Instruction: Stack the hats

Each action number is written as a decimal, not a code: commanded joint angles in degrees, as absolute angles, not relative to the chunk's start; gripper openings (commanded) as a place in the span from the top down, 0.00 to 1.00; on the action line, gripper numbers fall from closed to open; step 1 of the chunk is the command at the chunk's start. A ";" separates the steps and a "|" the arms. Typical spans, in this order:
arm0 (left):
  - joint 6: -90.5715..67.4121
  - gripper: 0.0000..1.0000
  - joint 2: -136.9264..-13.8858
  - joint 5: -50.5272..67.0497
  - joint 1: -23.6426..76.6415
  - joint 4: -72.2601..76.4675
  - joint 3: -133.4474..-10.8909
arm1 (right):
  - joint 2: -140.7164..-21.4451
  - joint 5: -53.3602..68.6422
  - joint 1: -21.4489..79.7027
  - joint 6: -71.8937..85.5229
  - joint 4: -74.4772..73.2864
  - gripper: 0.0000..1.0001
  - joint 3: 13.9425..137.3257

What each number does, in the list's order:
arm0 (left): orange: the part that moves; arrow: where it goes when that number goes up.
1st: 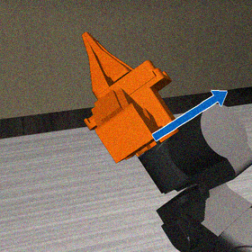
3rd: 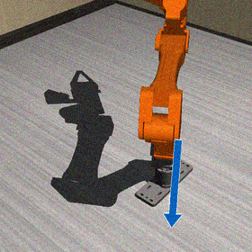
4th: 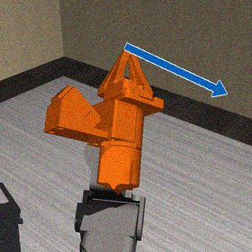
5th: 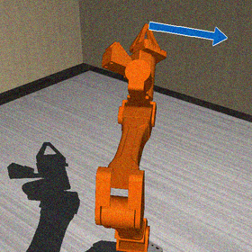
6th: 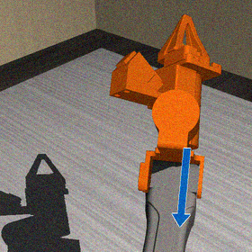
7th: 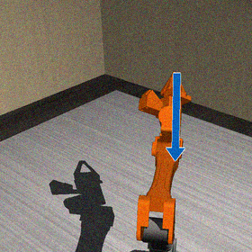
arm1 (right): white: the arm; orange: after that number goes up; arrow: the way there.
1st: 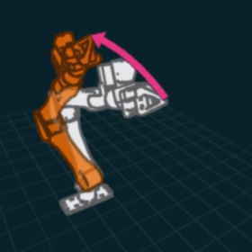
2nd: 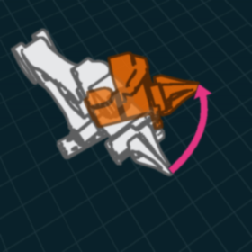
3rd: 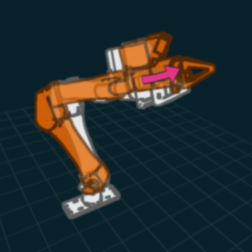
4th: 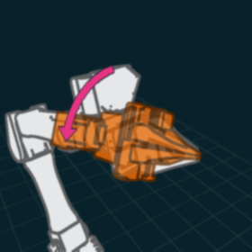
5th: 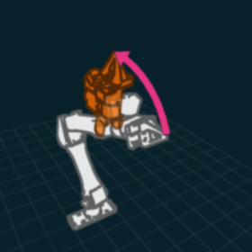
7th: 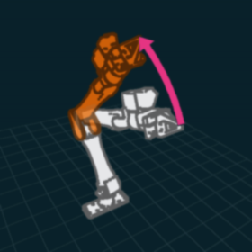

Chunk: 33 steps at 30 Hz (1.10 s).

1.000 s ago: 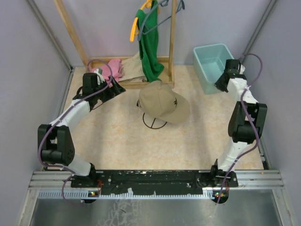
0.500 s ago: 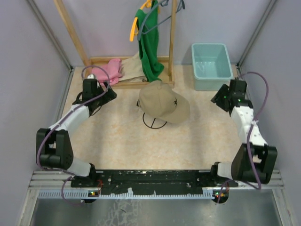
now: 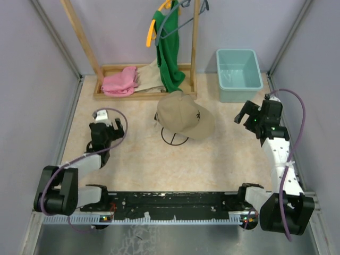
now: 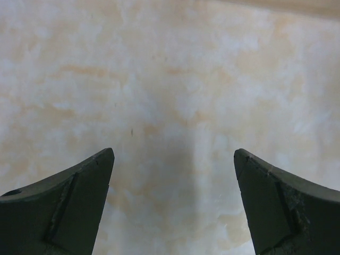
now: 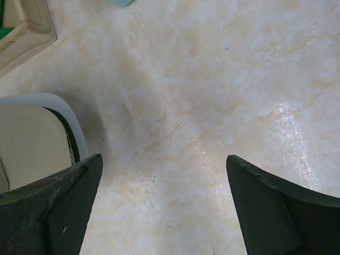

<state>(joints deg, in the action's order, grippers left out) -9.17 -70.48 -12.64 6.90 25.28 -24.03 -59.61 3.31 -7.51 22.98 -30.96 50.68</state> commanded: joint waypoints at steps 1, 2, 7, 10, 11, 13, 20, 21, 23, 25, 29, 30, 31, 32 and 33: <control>-3.01 0.00 -73.47 -13.42 6.27 56.97 -11.94 | -58.78 4.60 -7.20 21.49 -29.99 0.01 51.17; 0.04 0.00 -75.77 -10.18 5.99 63.89 -8.62 | -58.69 4.36 -7.21 21.39 -30.01 0.01 51.38; 2.96 0.00 -88.30 -3.63 3.14 88.72 -3.57 | -60.49 1.59 -7.25 20.50 -26.80 0.01 50.09; 3.65 0.01 -92.84 -1.30 2.93 97.23 -2.62 | -62.08 2.89 -7.21 14.34 -20.61 0.01 47.66; 2.90 0.00 -91.31 -0.94 2.66 93.79 -2.82 | -61.82 2.79 -7.21 12.72 -18.05 0.01 46.32; 2.24 0.00 -90.85 0.15 1.75 90.08 -4.40 | -60.30 3.11 -7.19 7.68 -10.96 0.01 42.04; 1.45 0.01 -91.21 0.98 0.38 76.28 -12.21 | -66.59 3.55 -7.09 7.14 6.25 0.01 32.59; 1.48 0.01 -91.12 1.14 0.43 76.43 -12.09 | -67.10 4.66 -7.08 8.70 11.35 0.01 31.21; 1.42 0.01 -91.12 1.16 0.44 76.57 -12.04 | -68.56 5.46 -6.81 8.91 19.00 0.01 28.11; 1.41 0.01 -91.10 1.14 0.37 76.72 -11.97 | -70.52 4.28 -6.70 7.65 27.81 0.01 24.52; 1.49 0.01 -90.93 1.09 0.43 76.66 -11.96 | -74.91 1.29 -5.63 7.08 55.07 0.01 13.37; 1.52 0.01 -91.01 1.06 0.45 76.64 -11.95 | -75.73 0.85 -5.54 6.69 60.14 0.01 11.91; 1.54 0.01 -91.03 1.00 0.36 76.64 -11.95 | -76.92 0.57 -5.37 6.34 64.21 0.01 10.40; 1.53 0.01 -91.01 1.03 0.43 76.60 -12.01 | -78.44 0.65 -4.68 5.65 68.89 0.01 8.68; 1.50 0.01 -91.05 0.96 0.44 76.51 -12.04 | -80.19 -0.69 -3.25 4.51 72.52 0.01 7.41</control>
<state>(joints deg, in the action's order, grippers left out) 1.72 -91.66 0.23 0.75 76.44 -11.77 -76.27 2.72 -5.76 7.97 43.07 11.55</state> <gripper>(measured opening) 0.995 0.991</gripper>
